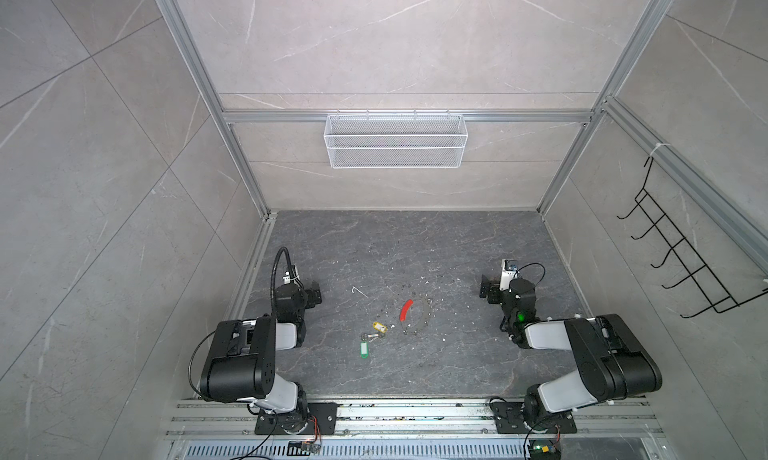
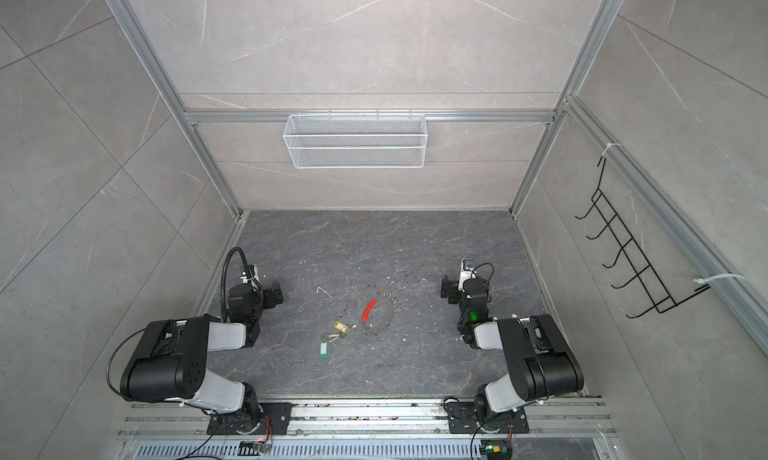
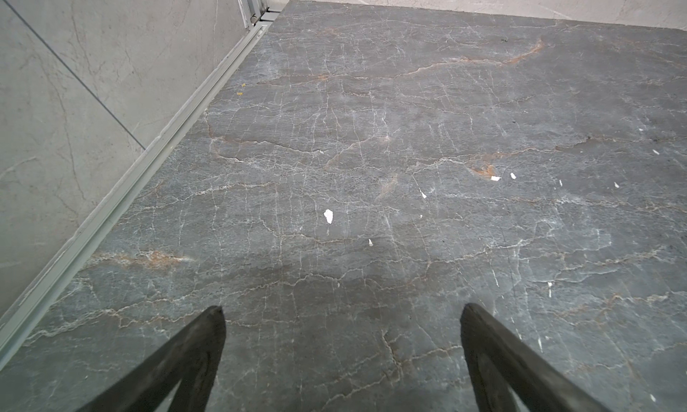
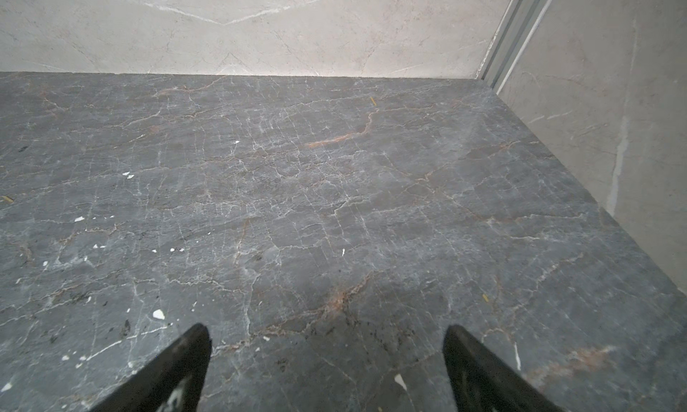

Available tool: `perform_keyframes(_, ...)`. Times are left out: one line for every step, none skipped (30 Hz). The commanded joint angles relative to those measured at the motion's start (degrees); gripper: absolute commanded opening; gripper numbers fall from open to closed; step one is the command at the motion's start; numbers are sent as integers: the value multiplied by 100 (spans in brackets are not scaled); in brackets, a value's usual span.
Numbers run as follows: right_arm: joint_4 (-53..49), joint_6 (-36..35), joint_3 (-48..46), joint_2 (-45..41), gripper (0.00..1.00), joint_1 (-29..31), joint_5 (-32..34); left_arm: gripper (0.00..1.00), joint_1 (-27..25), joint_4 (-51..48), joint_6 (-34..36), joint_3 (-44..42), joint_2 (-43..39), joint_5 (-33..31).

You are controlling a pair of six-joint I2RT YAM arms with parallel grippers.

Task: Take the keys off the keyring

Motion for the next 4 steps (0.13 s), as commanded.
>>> perform_keyframes(107,-102,98,8,99,-15,-23,100,-8,245,-54,152,-72,-45)
perform_keyframes(107,-98,98,8,99,-14,-28,100,-14,245,-50,147,-72,-43)
perform_keyframes(123,-105,91,0,99,-14,-24,100,-13,245,-49,151,-72,-45)
perform_keyframes(118,-103,90,-1,99,-11,-23,100,-15,248,-49,156,-82,-44)
